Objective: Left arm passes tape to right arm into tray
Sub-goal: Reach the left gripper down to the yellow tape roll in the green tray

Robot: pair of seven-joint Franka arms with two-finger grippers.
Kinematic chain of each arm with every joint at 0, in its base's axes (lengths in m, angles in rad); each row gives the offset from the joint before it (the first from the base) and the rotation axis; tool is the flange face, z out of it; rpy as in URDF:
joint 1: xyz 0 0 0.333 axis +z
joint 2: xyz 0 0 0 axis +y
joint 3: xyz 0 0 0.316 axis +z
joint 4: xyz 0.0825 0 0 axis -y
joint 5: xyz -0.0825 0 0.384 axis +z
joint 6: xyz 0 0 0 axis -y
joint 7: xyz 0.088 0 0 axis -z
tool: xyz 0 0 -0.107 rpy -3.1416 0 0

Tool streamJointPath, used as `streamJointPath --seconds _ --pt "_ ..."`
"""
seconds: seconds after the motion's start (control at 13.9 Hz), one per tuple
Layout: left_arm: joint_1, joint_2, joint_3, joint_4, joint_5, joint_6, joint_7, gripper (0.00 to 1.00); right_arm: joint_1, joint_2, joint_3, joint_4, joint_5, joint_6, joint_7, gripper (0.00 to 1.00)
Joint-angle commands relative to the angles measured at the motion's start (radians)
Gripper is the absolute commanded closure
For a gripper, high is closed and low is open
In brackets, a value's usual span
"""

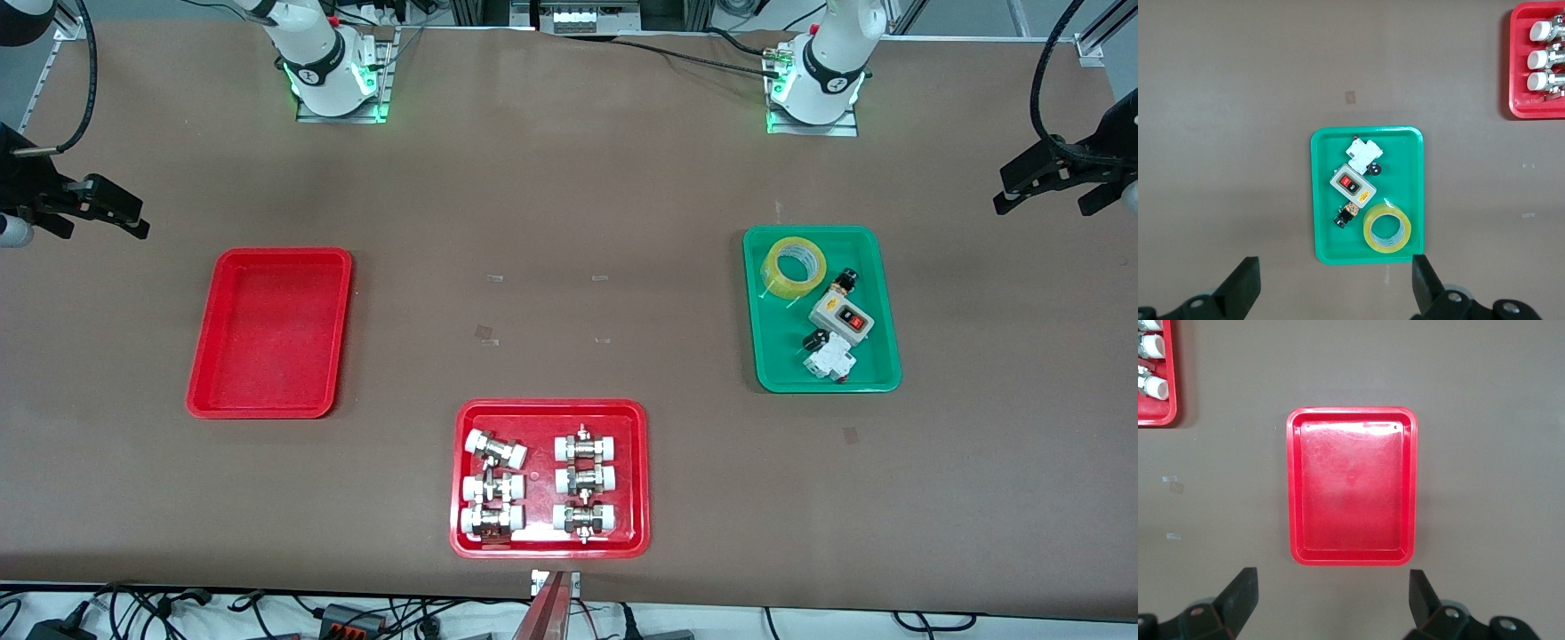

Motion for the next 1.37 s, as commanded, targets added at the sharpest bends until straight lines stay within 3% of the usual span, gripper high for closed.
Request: streamJointPath --seconds 0.0,0.5,1.01,1.29 --pt "0.003 0.012 -0.007 0.031 -0.02 -0.012 -0.009 0.0 0.003 -0.027 0.001 -0.019 -0.003 -0.003 0.001 0.0" --pt "-0.006 0.005 -0.014 0.002 -0.017 -0.05 -0.02 0.0 0.003 -0.023 0.001 -0.015 -0.002 0.003 0.002 0.0" --pt "-0.008 0.018 -0.07 -0.199 0.003 0.006 0.0 0.0 0.002 -0.01 0.001 0.007 -0.002 -0.008 -0.003 0.0" --pt "-0.008 0.018 -0.107 -0.376 0.022 0.11 -0.001 0.0 0.002 -0.01 0.001 0.005 -0.002 -0.009 -0.004 0.0"
